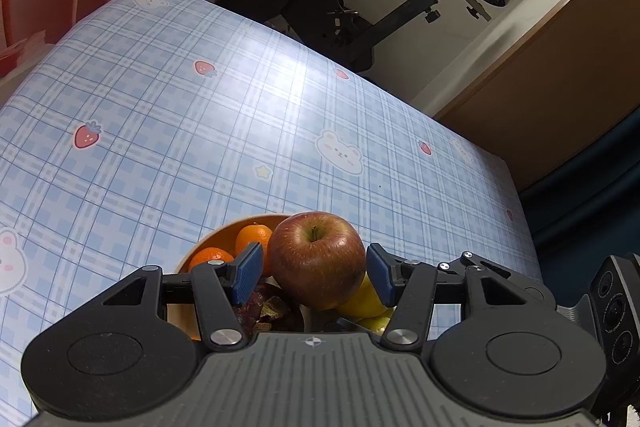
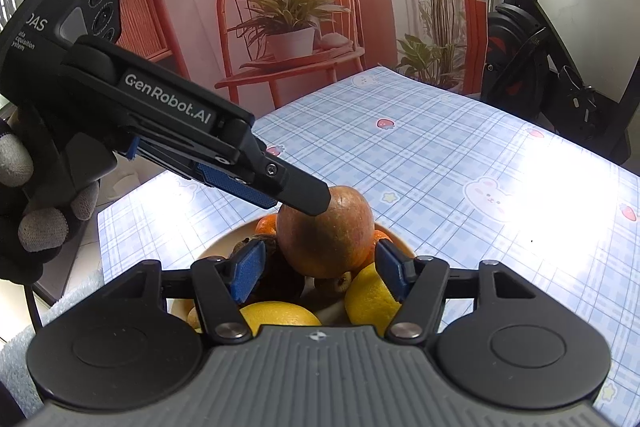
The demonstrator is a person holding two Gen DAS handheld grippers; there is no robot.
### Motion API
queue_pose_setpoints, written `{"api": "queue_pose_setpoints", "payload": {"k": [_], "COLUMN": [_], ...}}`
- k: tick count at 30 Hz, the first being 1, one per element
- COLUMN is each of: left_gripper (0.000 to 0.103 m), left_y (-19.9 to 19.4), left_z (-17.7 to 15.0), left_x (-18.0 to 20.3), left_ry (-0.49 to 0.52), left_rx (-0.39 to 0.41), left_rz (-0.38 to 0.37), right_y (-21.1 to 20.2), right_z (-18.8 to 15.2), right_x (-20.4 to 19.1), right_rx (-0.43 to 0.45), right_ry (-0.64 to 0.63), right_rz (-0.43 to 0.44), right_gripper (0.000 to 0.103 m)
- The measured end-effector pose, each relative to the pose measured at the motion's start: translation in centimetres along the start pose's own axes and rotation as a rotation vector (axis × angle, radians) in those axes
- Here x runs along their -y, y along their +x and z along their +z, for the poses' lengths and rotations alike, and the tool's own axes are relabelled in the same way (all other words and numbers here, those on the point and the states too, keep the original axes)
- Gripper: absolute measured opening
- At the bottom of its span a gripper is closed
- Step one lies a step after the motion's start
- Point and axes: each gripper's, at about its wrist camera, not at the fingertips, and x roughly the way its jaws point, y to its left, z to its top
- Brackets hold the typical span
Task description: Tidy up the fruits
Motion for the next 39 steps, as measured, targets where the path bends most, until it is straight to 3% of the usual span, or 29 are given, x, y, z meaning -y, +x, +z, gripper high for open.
{"api": "queue_pose_setpoints", "payload": {"k": [5, 9, 15, 20, 30, 39], "left_gripper": [0.062, 0.072, 0.089, 0.092, 0.096, 0.098], "left_y": [-1.7, -3.9, -8.7, -12.6, -17.2, -19.4], "left_z": [-0.1, -0.5, -2.1, -4.2, -8.0, -9.1], "left_x": [0.8, 1.9, 4.9, 7.9, 12.3, 13.6], "left_ry": [0.028, 0.083, 0.209, 0.297, 0.371, 0.375], "left_rx": [0.042, 0.113, 0.303, 0.413, 0.49, 0.543], "left_rz": [0.033, 0.089, 0.274, 0.357, 0.384, 0.358], "right_y": [-1.2, -3.0, -7.2, -11.6, -18.7, -21.6], "right_z": [0.2, 0.3, 0.2, 0.2, 0.4, 0.5], "right_x": [-0.3, -0.7, -1.7, -2.8, -5.4, -7.2], "right_rx": [0.008, 0.029, 0.117, 0.182, 0.248, 0.269], "right_ry": [-0.001, 0.02, 0.108, 0.199, 0.266, 0.252], "right_rz": [-0.04, -0.109, -0.26, -0.36, -0.42, -0.456], "right_gripper": [0.064, 0.073, 0.095, 0.103, 0.103, 0.103]}}
